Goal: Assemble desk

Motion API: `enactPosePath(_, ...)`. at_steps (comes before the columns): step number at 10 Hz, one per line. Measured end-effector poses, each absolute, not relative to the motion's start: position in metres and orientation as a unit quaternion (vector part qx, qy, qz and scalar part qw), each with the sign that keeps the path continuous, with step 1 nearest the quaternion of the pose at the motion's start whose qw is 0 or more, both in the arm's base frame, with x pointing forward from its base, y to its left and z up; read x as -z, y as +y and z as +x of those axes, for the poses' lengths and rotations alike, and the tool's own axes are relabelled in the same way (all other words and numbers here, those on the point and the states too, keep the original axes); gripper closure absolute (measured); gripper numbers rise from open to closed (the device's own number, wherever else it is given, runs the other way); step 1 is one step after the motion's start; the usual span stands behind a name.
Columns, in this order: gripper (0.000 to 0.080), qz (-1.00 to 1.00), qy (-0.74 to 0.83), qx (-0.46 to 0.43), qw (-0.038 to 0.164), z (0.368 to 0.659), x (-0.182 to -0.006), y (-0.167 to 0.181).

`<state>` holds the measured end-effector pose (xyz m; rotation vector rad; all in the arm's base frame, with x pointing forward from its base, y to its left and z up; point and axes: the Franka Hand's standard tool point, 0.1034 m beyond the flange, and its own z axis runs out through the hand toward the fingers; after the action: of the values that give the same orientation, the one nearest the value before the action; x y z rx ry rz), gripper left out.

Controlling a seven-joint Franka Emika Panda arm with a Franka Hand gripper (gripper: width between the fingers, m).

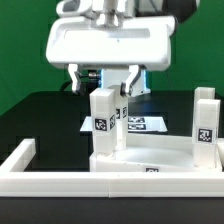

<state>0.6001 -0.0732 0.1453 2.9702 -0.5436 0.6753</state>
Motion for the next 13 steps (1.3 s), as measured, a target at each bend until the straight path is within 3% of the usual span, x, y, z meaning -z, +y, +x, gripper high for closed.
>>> enactPosePath(3, 0.0151, 0.971, -0.196, -0.138, -0.014, 0.606, -0.154, -0.071)
enactPosePath(6, 0.0151, 0.977, -0.205, 0.009, -0.054, 0.606, -0.156, -0.068)
enactPosePath(8, 0.0151, 0.975, -0.201, 0.074, -0.055, 0.605, -0.142, -0.073)
enactPosePath(12, 0.0151, 0.975, -0.210, 0.054, -0.042, 0.611, -0.127, -0.074)
enactPosePath(13, 0.0260, 0.975, -0.210, 0.054, -0.042, 0.610, -0.126, -0.074)
